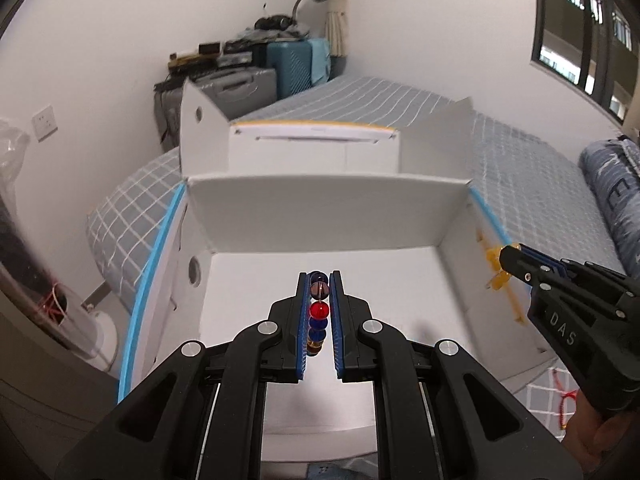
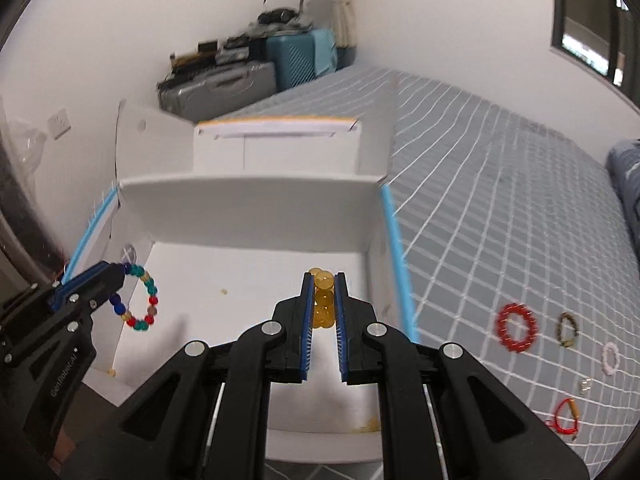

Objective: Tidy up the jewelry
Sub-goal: 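Carry both held bracelets over the open white box with both tools, then open both tools to drop the bracelets into the white box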

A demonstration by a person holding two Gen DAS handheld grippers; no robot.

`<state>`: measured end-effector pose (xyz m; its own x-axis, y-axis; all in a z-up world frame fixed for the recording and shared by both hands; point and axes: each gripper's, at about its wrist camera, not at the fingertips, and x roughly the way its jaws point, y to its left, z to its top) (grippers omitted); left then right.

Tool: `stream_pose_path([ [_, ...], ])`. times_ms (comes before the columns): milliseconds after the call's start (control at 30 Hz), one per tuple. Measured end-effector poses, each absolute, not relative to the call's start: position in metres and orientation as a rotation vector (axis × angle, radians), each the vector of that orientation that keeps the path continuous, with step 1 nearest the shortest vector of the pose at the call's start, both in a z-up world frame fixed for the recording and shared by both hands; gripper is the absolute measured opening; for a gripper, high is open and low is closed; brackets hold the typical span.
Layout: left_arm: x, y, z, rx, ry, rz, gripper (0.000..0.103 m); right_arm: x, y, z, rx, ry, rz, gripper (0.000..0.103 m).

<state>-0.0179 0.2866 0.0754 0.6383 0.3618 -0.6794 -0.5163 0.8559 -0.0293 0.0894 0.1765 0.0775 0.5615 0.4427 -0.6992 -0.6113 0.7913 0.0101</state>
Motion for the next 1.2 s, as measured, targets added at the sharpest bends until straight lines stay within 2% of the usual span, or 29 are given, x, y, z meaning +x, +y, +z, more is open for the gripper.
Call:
stream_pose_path([
  [333,-0.012,0.315,0.038,-0.275,0.854,0.519,0.009,0.1,0.2,0.026,-0.284,0.902,0.637,0.009],
  [867,-0.008,0.321,0.032,-0.262,0.886,0.542,0.012,0.105,0.206,0.011,-0.287,0.945,0.624,0.011],
  [900,-0.008,0.321,0.033,-0.266,0.89,0.542,0.015,0.105,0.206,0.011,-0.287,0.944,0.624,0.016],
  [933,-0.008,0.32,0.033,-0.271,0.891,0.54,0.02,0.104,0.206,0.011,-0.284,0.943,0.627,0.026],
  [967,-0.009,0.32,0.034,-0.275,0.884,0.54,0.03,0.103,0.205,0.014,-0.277,0.934,0.632,0.032],
  [1000,-0.011,0.319,0.036,-0.275,0.878,0.543,0.037,0.101,0.203,0.017,-0.269,0.924,0.636,0.045],
  [1033,-0.012,0.318,0.038,-0.272,0.866,0.548,0.04,0.099,0.201,0.022,-0.257,0.907,0.642,0.052],
  [1067,-0.014,0.317,0.041,-0.271,0.856,0.551,0.047,0.097,0.199,0.027,-0.246,0.89,0.649,0.056],
  [1133,-0.015,0.316,0.043,-0.269,0.844,0.559,0.057,0.093,0.195,0.037,-0.231,0.854,0.649,0.072],
  [1200,-0.016,0.316,0.044,-0.264,0.84,0.57,0.065,0.09,0.19,0.045,-0.216,0.821,0.64,0.08],
])
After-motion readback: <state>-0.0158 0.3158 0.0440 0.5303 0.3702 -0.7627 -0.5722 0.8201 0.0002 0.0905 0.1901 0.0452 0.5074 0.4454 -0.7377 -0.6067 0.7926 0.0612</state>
